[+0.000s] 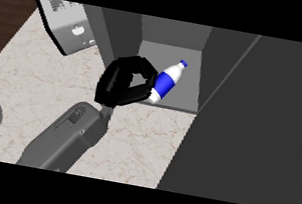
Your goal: Pick up the bottled water, place it into the cabinet and close the cabinet
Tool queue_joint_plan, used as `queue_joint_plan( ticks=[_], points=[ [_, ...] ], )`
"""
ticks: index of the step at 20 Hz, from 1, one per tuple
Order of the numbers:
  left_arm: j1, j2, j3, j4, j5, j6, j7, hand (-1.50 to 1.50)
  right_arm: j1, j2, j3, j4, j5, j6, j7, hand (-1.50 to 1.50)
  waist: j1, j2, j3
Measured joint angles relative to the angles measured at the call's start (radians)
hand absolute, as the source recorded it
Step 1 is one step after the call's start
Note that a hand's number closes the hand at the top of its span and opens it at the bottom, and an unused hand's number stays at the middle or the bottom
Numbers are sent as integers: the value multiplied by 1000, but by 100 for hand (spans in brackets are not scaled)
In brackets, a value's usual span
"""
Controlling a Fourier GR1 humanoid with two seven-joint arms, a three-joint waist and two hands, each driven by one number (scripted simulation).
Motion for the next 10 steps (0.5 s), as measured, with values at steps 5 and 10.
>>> queue_joint_plan(
  ticks=[5,10],
  points=[
    [178,68,-32,-218,-13,9,38,150,-51,-6,84,6,5,36,83,150,0,2,0],
    [344,163,-16,-415,-7,-10,63,150,-123,62,156,7,8,26,197,150,-5,5,0]
  ],
)
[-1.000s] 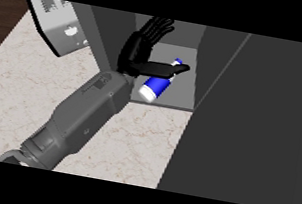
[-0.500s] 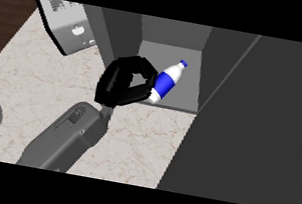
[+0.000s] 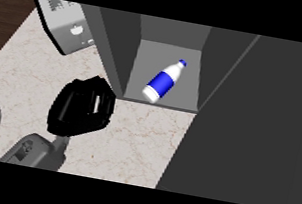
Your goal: Pick up the bottled water, place it into the cabinet and close the cabinet
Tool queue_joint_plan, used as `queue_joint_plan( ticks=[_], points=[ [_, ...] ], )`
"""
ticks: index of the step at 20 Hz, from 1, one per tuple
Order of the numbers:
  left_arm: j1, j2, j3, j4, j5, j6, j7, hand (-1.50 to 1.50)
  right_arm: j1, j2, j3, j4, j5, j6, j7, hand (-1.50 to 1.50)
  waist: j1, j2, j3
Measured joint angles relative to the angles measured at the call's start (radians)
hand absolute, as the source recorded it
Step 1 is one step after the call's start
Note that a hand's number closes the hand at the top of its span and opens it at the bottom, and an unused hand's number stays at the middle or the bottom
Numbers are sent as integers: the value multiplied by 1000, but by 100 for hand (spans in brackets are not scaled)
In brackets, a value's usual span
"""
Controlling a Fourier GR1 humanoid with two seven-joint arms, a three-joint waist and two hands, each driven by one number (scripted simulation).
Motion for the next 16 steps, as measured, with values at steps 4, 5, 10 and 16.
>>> queue_joint_plan(
  ticks=[4,5,10,16],
  points=[
    [102,54,19,-122,5,-11,22,150,-96,92,61,35,41,-15,93,150,-1,1,0],
    [117,61,25,-138,4,-14,25,150,-119,121,85,47,62,-19,116,150,-3,2,0],
    [231,114,70,-249,37,-47,33,150,-218,247,170,117,139,-25,213,150,0,2,-1],
    [317,154,131,-283,71,-105,3,150,-320,210,187,130,164,-27,240,150,10,3,-1]
  ],
)
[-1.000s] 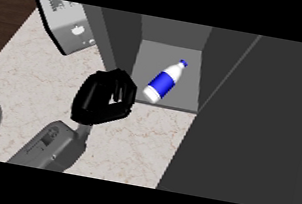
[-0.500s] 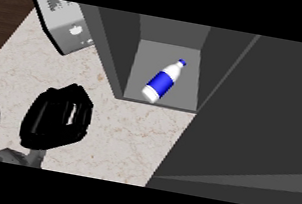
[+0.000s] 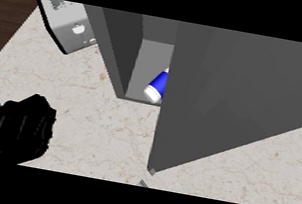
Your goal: Pick up the bottled water, place it into the cabinet and close the cabinet
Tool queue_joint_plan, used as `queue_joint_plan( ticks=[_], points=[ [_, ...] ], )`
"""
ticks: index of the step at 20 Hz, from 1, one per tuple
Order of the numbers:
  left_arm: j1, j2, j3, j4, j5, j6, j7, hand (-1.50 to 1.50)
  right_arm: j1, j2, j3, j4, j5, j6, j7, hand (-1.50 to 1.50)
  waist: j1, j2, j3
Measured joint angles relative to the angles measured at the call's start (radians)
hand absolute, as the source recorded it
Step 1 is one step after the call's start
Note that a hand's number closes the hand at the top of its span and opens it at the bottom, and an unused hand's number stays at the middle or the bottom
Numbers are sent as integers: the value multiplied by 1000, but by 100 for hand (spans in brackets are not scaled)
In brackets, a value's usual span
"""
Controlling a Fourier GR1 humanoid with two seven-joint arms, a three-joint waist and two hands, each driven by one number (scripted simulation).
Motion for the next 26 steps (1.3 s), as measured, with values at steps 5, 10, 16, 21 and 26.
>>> queue_joint_plan(
  ticks=[5,10,16,21,26],
  points=[
    [15,28,55,20,32,-53,-15,150,-93,-31,15,14,18,-70,11,150,6,2,-1],
    [62,63,95,12,57,-111,-32,150,-165,-22,-26,51,-5,-141,38,150,19,6,-2],
    [93,97,130,5,80,-164,-30,150,-356,133,-200,330,-105,-198,13,150,26,11,0],
    [122,122,176,7,101,-213,-38,150,-461,183,-385,576,-298,-115,-103,150,21,13,1],
    [147,126,199,12,105,-248,-43,150,-554,194,-537,847,-427,20,-250,150,14,11,2]
  ],
)
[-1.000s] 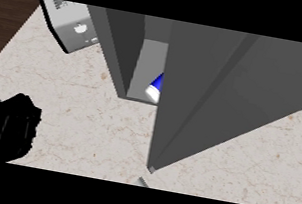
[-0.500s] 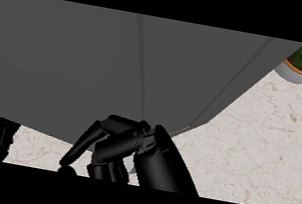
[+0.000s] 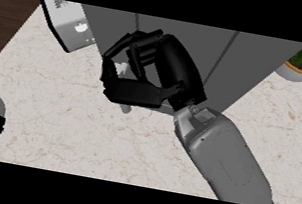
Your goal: Pick up the bottled water, place it into the cabinet and close the cabinet
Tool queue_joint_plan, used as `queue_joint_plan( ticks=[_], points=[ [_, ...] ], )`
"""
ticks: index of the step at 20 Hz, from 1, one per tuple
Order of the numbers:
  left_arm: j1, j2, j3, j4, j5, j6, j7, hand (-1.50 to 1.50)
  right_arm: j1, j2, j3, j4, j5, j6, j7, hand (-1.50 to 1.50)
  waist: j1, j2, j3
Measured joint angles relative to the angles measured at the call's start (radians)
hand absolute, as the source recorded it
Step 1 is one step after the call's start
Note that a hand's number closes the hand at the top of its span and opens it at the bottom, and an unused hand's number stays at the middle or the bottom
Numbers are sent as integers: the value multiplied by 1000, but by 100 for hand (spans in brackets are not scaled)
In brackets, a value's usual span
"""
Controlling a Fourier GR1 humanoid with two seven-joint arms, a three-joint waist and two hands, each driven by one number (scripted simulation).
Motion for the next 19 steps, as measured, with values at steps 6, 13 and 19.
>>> queue_joint_plan(
  ticks=[6,13,19],
  points=[
    [13,9,27,-17,17,-21,18,150,-45,8,-55,156,-79,164,-118,150,4,-32,-4],
    [4,15,35,-26,16,-33,26,150,-64,-11,-68,233,-102,281,-229,150,19,-42,-13],
    [-23,12,35,-15,20,-37,34,150,-81,-20,-74,270,-118,338,-272,150,20,-42,-17]
  ],
)
